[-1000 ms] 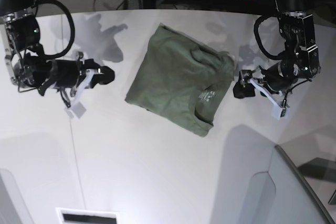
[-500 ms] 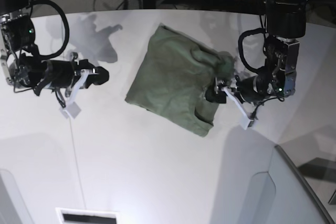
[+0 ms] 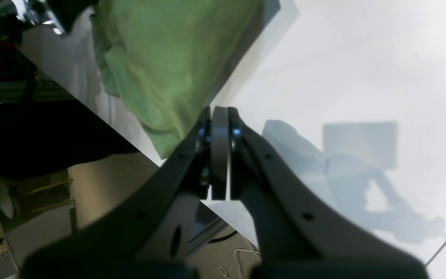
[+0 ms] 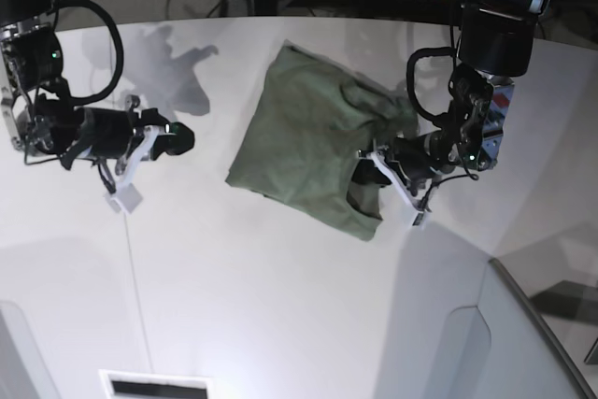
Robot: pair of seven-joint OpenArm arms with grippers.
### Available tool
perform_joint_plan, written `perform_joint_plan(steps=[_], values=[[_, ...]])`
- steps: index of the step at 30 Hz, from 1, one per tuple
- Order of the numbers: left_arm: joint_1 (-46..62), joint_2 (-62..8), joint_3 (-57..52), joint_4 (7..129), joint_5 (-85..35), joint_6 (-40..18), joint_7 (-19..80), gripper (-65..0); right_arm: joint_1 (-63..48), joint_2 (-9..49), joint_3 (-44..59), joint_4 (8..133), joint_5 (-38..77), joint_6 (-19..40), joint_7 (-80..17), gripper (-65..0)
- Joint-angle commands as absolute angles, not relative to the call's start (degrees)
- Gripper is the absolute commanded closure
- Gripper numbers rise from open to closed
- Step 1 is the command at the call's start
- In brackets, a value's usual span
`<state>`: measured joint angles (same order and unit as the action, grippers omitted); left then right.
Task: Layout the t-shirt on the table in an organized manner, then fold the t-shirt properly
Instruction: 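Grasp the shirt's collar corner with the left gripper and pull it straight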
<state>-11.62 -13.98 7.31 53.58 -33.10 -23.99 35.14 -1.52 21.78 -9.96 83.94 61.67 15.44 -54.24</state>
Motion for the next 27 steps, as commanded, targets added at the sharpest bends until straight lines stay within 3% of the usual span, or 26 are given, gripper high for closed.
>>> perform_joint_plan(steps=[1,2,6,18,24,27], values=[[-11.74,-14.37,7.52,53.58,-31.43,-23.34,37.67,-6.7,-1.1,22.55,-9.45,84.62,62.9,15.78,-53.67,0.0],[-12.26,-14.46,7.52,53.58,-31.34,-23.34,37.58,0.0,-1.27,22.64,-9.45,84.62,62.9,15.78,-53.67,0.0],[-14.73,-15.6,12.18,52.18,-31.34,-23.34,37.41,0.0,-1.54,23.34,-9.36,84.62,62.9,15.78,-53.67,0.0],[-26.86,-19.38,46.2,52.0,-31.34,-23.34,36.26,0.0,-3.21,25.45,-9.27,83.74,62.9,15.78,-49.63,0.0],[-30.81,-15.43,50.33,51.82,-31.08,-23.34,35.3,0.0,-3.12,25.63,-9.27,79.52,62.9,15.78,-46.64,0.0],[-31.16,-12.09,50.24,51.82,-24.4,-23.34,35.3,0.0,-3.12,25.63,-9.27,77.76,62.9,15.78,-45.32,0.0]])
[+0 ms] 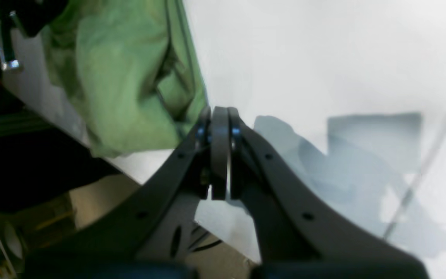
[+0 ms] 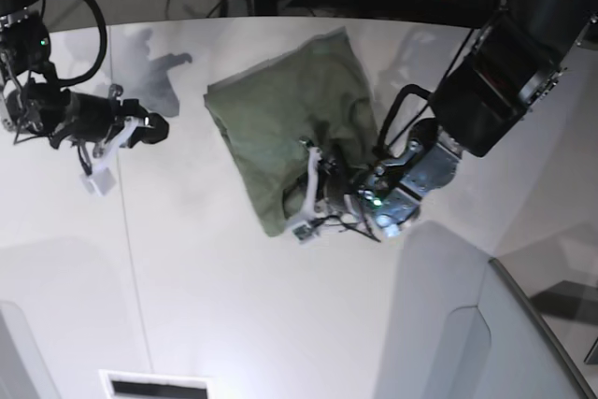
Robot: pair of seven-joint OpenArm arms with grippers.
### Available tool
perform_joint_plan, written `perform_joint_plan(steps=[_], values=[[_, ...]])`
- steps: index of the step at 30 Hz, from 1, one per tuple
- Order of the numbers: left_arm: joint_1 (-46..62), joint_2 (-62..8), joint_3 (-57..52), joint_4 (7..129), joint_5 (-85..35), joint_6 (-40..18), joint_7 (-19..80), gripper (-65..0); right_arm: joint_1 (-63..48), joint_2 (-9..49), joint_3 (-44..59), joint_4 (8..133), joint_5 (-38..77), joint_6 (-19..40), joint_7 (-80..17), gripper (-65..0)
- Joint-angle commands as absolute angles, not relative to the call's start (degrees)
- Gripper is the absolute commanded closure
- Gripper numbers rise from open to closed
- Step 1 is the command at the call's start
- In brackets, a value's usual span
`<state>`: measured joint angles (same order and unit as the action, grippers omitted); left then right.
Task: Layout the t-shirt on the table in an organized manner, then fold the t-shirt properly
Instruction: 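Grasp the shirt's collar corner with the left gripper and pull it straight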
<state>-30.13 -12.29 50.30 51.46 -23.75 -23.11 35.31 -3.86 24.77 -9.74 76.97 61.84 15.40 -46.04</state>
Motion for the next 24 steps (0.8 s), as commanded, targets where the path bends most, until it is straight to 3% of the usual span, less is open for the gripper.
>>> perform_joint_plan(steps=[1,8,14,24], values=[[-31.16,-10.86,50.24,51.82,-20.97,-23.34,35.3,0.0,-3.12,25.63,-9.27,77.32,62.9,15.78,-44.97,0.0],[-30.29,-3.65,50.07,49.01,-6.29,-23.78,35.3,0.0,-3.65,25.71,-7.16,76.88,62.9,15.78,-44.26,0.0],[-30.29,-1.63,49.98,48.4,-5.85,-25.71,35.3,0.0,-5.85,26.15,-1.8,76.88,62.9,15.78,-44.35,0.0],[-30.29,-0.04,50.24,48.48,-5.67,-25.71,35.3,0.0,-6.11,27.12,-1.27,76.88,62.9,15.78,-44.35,0.0]])
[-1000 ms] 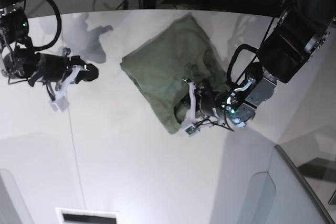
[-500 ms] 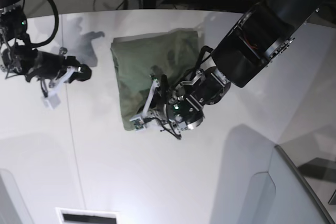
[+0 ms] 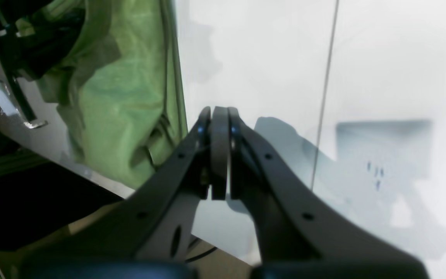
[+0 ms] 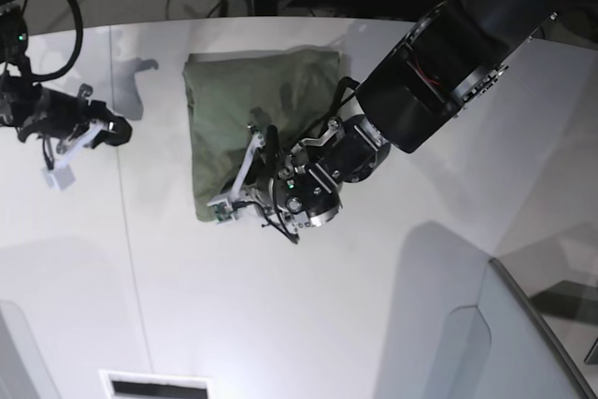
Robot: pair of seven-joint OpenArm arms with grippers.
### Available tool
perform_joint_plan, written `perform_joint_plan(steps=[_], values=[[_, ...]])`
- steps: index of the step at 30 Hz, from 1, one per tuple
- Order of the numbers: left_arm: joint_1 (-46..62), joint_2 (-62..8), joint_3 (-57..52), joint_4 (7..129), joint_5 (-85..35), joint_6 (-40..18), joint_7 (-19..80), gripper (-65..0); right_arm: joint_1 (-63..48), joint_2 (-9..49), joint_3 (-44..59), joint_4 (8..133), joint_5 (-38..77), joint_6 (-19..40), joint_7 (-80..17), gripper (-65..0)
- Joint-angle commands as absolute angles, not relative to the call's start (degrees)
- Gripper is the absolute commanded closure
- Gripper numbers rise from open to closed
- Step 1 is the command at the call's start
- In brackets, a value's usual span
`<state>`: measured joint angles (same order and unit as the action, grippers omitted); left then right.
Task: Layout the t-shirt on the table in an organized manner, then fold the t-shirt properly
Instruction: 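Grasp the shirt's collar corner with the left gripper and pull it straight, then tuck and smooth the collar edge with the left gripper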
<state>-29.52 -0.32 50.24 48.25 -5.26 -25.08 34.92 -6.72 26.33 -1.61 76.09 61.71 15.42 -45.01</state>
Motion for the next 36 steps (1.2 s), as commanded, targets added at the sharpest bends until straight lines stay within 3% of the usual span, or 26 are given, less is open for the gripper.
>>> perform_joint_plan(steps=[1,10,11,16,18,20,23,26,28,30,33,34,36], values=[[-30.29,-0.04,50.24,48.48,-5.67,-25.71,35.3,0.0,-6.11,27.12,-1.27,76.88,62.9,15.78,-44.35,0.0],[-31.6,-0.31,50.33,48.75,-5.58,-25.63,35.3,0.0,-6.02,27.12,-1.36,76.88,62.9,15.78,-44.35,0.0],[-32.04,-0.31,50.33,48.75,-5.58,-25.63,35.3,-2.5,-6.02,27.12,-1.36,76.88,62.9,15.78,-44.44,0.0],[-33.89,-0.31,50.07,48.75,-5.58,-25.63,35.38,-36.2,-6.02,27.12,-1.36,76.88,62.9,15.78,-44.44,0.0],[-35.38,-0.31,50.15,48.75,-5.67,-25.63,35.47,-45.6,-6.02,27.12,-1.45,76.88,62.9,15.78,-44.44,0.0],[-36.18,-0.31,49.71,48.75,-5.67,-25.63,35.56,-54.0,-6.02,27.12,-1.45,76.88,62.9,15.78,-44.44,0.0],[-37.49,-0.48,49.63,50.68,-5.93,-25.63,35.82,-58.7,-5.93,27.12,-1.45,76.88,62.9,15.78,-44.44,0.0],[-37.93,-3.3,49.45,54.81,-6.2,-25.63,39.96,-56.4,-5.93,27.12,-1.45,76.88,62.9,15.78,-44.44,0.0],[-37.67,-5.05,47.52,58.33,-6.2,-25.63,42.77,-49.9,-5.93,27.12,-1.45,76.88,62.9,15.78,-44.44,0.0],[-35.82,-7.16,42.07,61.76,-6.2,-25.71,45.14,-34.4,-5.93,27.12,-1.45,76.88,62.9,15.78,-44.44,0.0],[-32.75,-8.92,32.57,64.66,-6.2,-25.71,46.02,-5.8,-5.76,27.12,-1.45,76.88,62.9,15.78,-44.44,0.0],[-31.43,-9.27,29.49,64.66,-6.2,-25.71,45.93,0.0,-5.67,27.03,-1.45,76.88,62.9,15.78,-44.44,0.0],[-29.67,-9.45,25.54,64.31,-6.2,-25.8,45.76,0.0,-5.58,26.95,-1.45,76.88,62.9,15.78,-44.44,0.0]])
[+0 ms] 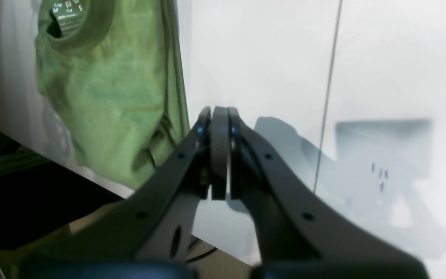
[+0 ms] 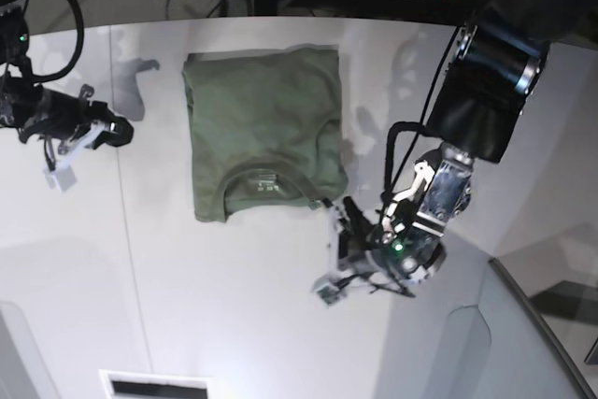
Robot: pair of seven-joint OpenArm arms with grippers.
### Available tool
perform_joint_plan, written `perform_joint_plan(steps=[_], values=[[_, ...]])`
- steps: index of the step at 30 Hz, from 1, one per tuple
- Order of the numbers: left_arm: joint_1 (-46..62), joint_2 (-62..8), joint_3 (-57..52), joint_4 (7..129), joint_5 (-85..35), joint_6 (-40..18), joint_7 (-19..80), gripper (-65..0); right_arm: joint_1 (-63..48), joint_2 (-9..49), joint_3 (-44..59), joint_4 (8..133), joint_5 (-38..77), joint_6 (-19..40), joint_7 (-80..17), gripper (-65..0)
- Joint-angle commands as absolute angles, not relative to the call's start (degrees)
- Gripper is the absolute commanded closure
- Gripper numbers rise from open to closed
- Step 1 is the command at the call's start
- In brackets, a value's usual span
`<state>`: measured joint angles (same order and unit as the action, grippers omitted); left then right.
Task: Layout the t-shirt on the table in an organized manner, then fold the t-shirt properly
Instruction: 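Tuck and smooth the collar edge with the left gripper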
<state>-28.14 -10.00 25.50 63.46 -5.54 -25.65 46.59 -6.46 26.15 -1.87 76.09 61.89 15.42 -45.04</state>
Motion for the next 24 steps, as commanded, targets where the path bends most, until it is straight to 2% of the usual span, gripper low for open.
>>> perform_joint_plan(steps=[1,6,7,9,11,12,13,15,21,24], values=[[-29.14,-9.45,25.19,63.69,-6.2,-25.8,45.76,0.0,-5.58,26.86,-1.45,76.88,62.9,15.78,-44.44,0.0],[-27.47,-9.1,24.48,61.85,-6.2,-28.62,45.76,0.0,-5.49,26.77,-1.45,76.88,62.9,15.78,-44.44,0.0],[-26.95,-9.1,24.31,61.93,-6.2,-29.58,45.85,-2.8,-5.49,26.77,-1.45,76.88,62.9,15.78,-44.44,0.0],[-26.77,-9.1,24.31,61.93,-6.2,-31.08,45.93,-22.1,-5.49,26.77,-1.45,76.88,62.9,15.78,-44.44,0.0],[-26.59,-9.19,24.31,61.85,-6.2,-31.6,45.93,-38.3,-5.76,26.77,-1.45,76.88,62.9,15.78,-44.44,0.0],[-26.59,-9.27,24.31,61.85,-6.2,-31.69,45.93,-43.3,-5.85,26.77,-1.45,76.88,62.9,15.78,-44.44,0.0],[-26.59,-9.27,24.31,61.85,-6.2,-31.69,45.93,-44.9,-5.93,26.77,-1.45,76.88,62.9,15.78,-44.44,0.0],[-26.51,-9.27,24.31,61.85,-6.2,-31.69,45.93,-41.8,-6.02,26.77,-1.45,76.88,62.9,15.78,-44.44,0.0],[-25.89,-9.01,24.31,59.74,-6.2,-31.69,45.58,-26.8,-6.02,26.77,-1.45,76.88,62.9,15.78,-44.44,0.0],[-25.71,-8.92,24.31,59.38,-6.2,-31.69,45.49,-23.7,-6.02,26.77,-1.45,76.88,62.9,15.78,-44.44,0.0]])
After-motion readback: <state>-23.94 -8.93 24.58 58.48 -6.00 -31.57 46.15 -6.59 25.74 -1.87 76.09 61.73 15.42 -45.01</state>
